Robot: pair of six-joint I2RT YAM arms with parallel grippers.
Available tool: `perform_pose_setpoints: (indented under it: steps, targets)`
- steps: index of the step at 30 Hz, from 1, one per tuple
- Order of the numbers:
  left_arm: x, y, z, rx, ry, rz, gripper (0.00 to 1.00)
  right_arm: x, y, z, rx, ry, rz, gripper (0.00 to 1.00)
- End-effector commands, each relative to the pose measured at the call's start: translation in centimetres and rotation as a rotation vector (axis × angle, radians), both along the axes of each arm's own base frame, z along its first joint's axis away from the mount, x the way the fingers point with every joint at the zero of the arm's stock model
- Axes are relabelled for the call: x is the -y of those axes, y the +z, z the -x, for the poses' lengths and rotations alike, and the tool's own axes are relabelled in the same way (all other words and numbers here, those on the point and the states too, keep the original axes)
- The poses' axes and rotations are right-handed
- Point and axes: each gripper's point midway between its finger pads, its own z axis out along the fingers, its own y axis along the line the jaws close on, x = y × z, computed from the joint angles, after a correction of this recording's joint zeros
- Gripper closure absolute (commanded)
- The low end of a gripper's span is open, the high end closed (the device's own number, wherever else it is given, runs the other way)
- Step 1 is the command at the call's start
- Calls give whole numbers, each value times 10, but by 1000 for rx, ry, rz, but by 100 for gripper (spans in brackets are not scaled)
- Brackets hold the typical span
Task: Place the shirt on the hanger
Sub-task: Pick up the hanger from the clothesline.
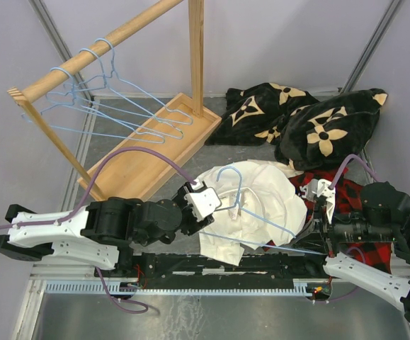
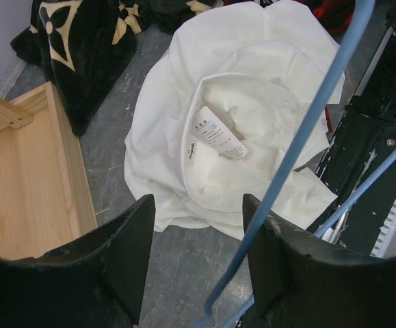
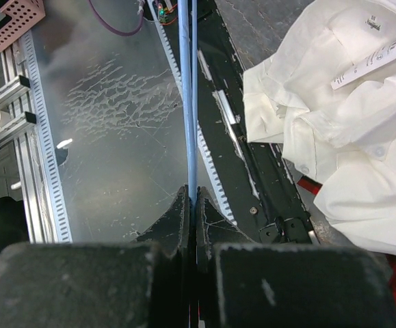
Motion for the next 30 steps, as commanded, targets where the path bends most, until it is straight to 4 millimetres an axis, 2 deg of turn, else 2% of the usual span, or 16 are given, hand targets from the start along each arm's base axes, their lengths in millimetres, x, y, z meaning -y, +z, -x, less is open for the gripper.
perform_pose_setpoints:
  steps: [1, 4, 5, 7, 8, 11, 15, 18, 21, 30]
  targets:
    - [-6, 24, -3, 3, 26, 81, 44, 0, 14, 3, 55, 27, -49, 100]
    - [-6, 24, -5, -2, 42, 87, 57, 2, 13, -5, 74, -6, -32, 99]
    - [-6, 24, -4, -5, 41, 89, 64, 2, 12, -9, 82, -22, -22, 96]
    - [-5, 24, -4, -6, 42, 89, 89, 1, 11, -15, 93, -42, -2, 92]
    - [-6, 24, -4, -4, 41, 88, 96, 0, 10, -19, 94, -44, 12, 89]
    - [-5, 25, -4, 6, 28, 79, 97, -5, 9, -21, 83, -7, 56, 84]
    - [-2, 27, -1, 18, -8, 64, 97, -10, 18, -25, 92, 24, 87, 64]
    - [1, 25, 0, 32, -33, 34, 97, -15, 23, -30, 95, 29, 101, 56]
    - [5, 20, 0, 49, -49, -16, 97, -22, 25, -34, 75, 41, 113, 52]
    - [11, 10, -1, 74, -65, -82, 97, -42, 26, -46, 11, 8, 95, 48]
